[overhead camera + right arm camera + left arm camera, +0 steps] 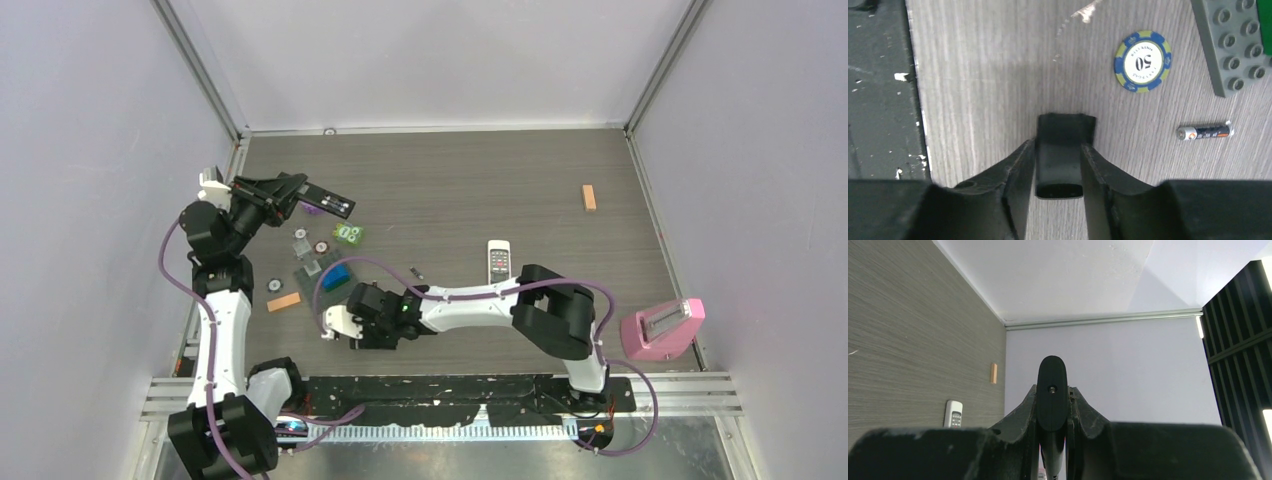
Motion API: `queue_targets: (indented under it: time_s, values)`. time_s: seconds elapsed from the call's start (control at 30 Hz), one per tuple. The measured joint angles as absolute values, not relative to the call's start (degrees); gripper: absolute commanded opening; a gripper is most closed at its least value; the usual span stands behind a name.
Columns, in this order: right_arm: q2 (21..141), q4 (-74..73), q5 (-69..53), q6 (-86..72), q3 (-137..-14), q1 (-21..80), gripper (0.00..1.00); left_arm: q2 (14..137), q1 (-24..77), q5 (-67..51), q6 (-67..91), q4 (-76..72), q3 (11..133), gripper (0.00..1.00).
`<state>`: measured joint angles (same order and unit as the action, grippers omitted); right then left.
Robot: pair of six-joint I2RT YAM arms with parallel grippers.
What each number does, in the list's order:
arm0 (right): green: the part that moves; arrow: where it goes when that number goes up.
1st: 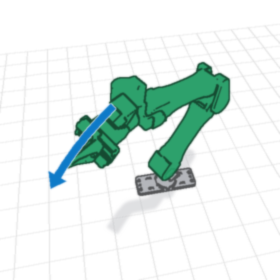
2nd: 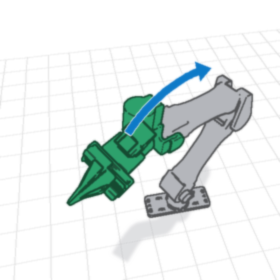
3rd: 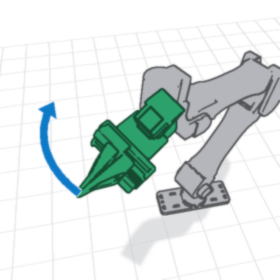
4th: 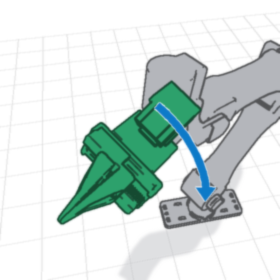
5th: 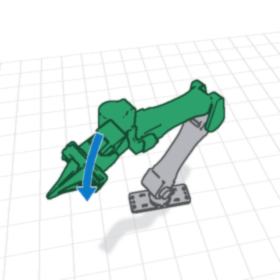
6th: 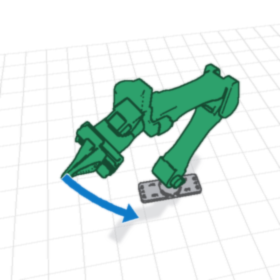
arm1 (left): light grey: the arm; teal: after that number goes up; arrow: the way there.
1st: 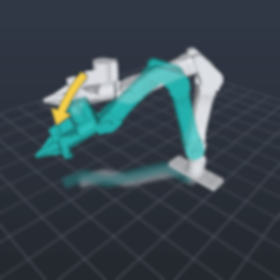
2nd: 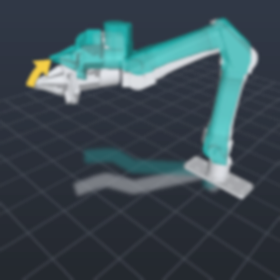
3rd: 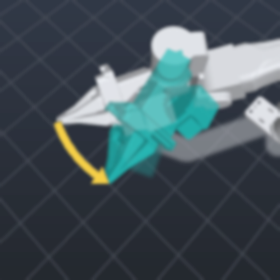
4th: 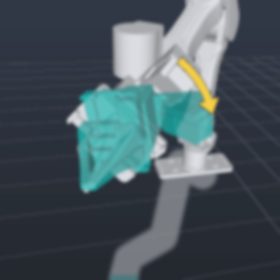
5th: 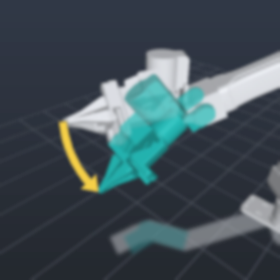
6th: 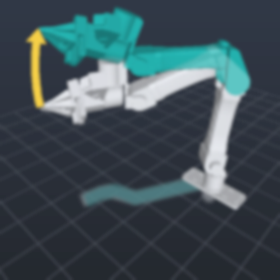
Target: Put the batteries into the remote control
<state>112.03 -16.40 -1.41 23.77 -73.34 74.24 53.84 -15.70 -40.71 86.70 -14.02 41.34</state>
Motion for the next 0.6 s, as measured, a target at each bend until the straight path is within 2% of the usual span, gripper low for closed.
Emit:
queue_targets:
  time_s: [0.03,0.07,0.13,0.4,0.6]
  values:
    - [112.8,-17.5,-2.2,23.7,-74.5,73.6,0.25,53.8,-15.9,-40.8,86.7,-14.1,41.3,0.00]
    - [113.4,-18.2,-2.7,23.7,-75.3,73.1,0.15,53.8,-16.0,-40.8,86.7,-14.2,41.3,0.00]
    - [114.3,-19.5,-4.0,23.3,-76.7,72.1,0.07,53.7,-16.3,-41.1,86.7,-14.3,41.3,0.00]
    - [114.2,-19.5,-7.9,19.0,-76.7,70.3,0.05,52.4,-16.6,-41.3,86.5,-14.4,41.3,0.00]
    - [108.6,-16.1,-14.6,7.5,-69.1,67.5,0.05,49.8,-16.6,-41.2,83.5,-11.7,41.2,0.00]
